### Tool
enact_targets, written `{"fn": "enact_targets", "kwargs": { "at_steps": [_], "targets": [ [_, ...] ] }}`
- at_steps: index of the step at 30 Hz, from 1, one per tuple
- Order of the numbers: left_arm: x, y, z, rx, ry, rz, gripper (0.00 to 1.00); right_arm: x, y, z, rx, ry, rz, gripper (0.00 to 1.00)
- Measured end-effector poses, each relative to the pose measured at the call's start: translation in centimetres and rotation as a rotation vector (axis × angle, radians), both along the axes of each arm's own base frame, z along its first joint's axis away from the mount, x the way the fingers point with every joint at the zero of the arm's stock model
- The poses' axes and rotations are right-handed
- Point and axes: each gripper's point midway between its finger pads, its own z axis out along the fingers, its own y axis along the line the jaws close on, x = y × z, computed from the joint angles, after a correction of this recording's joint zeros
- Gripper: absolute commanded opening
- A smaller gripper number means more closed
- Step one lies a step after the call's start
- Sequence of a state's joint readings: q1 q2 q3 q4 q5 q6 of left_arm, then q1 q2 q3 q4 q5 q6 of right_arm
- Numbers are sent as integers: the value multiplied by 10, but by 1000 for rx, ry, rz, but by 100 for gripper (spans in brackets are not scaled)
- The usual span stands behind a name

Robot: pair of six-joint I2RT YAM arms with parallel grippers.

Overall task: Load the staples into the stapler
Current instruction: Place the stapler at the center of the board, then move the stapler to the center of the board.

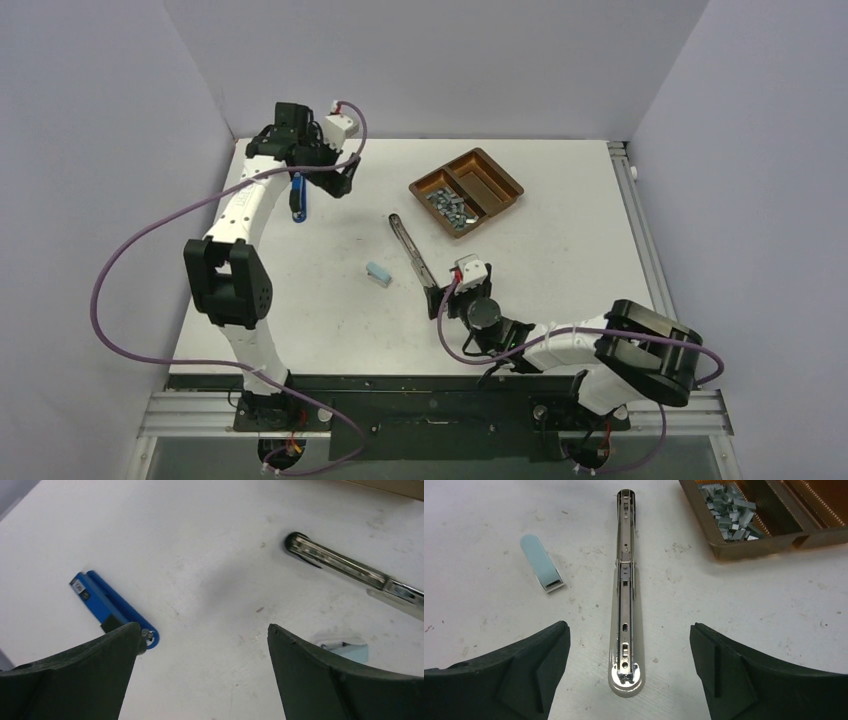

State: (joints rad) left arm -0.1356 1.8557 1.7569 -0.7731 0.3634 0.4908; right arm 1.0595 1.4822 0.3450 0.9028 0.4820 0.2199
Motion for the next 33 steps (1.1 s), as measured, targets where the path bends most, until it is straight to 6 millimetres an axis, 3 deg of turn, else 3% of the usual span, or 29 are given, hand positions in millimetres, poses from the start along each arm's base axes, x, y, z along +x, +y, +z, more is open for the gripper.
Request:
{"fn": "enact_targets", "kwargs": {
  "at_steps": [6,11,16,24,33],
  "targets": [
    [60,56,4,64,-34,361,99,-2,8,27,3,-25,20,89],
    [102,105,-12,99,-42,620,81,-8,15,28,-17,-16,39,84],
    [95,126,-50,165,47,734,65,-11,12,26,-30,-6,33,80],
    [68,126,-107,228,217,763,53,-12,9,26,-17,10,8,75],
    [51,134,-136,254,277,801,18,-12,8,28,1,16,-2,67]
  ]
}}
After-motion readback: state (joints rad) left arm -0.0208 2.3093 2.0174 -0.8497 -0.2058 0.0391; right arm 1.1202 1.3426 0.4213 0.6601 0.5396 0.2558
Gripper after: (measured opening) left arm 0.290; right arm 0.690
